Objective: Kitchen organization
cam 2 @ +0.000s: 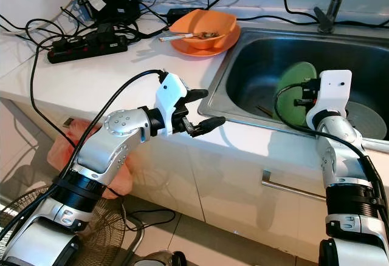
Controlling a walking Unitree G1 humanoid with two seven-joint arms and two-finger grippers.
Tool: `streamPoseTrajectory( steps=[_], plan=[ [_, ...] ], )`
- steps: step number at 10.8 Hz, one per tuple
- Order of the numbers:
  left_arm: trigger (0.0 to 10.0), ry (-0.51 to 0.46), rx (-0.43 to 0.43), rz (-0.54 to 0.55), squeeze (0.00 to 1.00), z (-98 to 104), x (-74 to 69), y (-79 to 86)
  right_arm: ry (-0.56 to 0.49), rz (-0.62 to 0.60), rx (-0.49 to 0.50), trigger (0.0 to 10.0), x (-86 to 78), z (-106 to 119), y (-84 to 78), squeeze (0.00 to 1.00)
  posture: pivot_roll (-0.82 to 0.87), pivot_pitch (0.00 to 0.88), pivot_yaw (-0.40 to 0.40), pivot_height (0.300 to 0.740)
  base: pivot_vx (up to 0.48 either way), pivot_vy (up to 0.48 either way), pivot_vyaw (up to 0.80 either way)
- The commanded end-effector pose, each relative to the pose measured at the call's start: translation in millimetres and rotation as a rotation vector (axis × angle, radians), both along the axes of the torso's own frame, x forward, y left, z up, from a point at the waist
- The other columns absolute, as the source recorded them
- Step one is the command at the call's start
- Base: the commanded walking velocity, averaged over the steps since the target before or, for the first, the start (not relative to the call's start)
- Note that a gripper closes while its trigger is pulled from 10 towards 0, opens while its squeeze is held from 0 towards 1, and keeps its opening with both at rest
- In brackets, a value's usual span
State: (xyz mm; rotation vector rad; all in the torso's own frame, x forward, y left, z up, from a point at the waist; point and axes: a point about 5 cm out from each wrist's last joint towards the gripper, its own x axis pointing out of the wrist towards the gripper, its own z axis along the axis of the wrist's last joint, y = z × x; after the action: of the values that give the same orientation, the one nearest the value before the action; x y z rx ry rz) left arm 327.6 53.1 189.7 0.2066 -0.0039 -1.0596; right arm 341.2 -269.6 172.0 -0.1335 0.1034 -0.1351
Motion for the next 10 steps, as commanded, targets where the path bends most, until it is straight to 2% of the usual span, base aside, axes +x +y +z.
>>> streamPoseTrajectory(
  steps=[1, 4, 6, 8, 10],
  plan=[
    [10.0, -0.013, 0.019, 0.002, 1.0, 4, 0.2, 4.2, 0.142, -0.012, 0.009, 10.0, -8.1, -35, -1.5, 1.0, 0.12, 0.074, 0.15, 0.74, 0.0, 0.0, 0.0],
    [10.0, -0.011, 0.032, 0.009, 1.0, 1, 0.4, 5.6, 0.142, -0.055, -0.052, 10.0, -8.6, -32, -9.9, 1.0, 0.12, 0.073, 0.152, 0.74, 0.0, 0.0, 0.0],
    [10.0, -0.008, 0.036, 0.01, 1.0, 0, 0.1, 5.9, 0.09, -0.152, -0.128, 10.0, -9.4, -18, -25.1, 1.0, 0.12, 0.073, 0.149, 0.74, 0.0, 0.0, 0.0],
    [10.0, -0.008, 0.034, 0.011, 1.0, 0, 0.1, 5.6, 0.045, -0.193, -0.16, 10.0, -11.4, -7, -30.0, 1.0, 0.11, 0.074, 0.149, 0.74, 0.0, 0.0, 0.0],
    [10.0, -0.008, 0.032, 0.013, 1.0, -1, 0.7, 5.1, 0.011, -0.185, -0.175, 10.0, -11.3, 0, -26.9, 1.0, 0.11, 0.072, 0.149, 0.74, 0.0, 0.0, 0.0]
  ],
)
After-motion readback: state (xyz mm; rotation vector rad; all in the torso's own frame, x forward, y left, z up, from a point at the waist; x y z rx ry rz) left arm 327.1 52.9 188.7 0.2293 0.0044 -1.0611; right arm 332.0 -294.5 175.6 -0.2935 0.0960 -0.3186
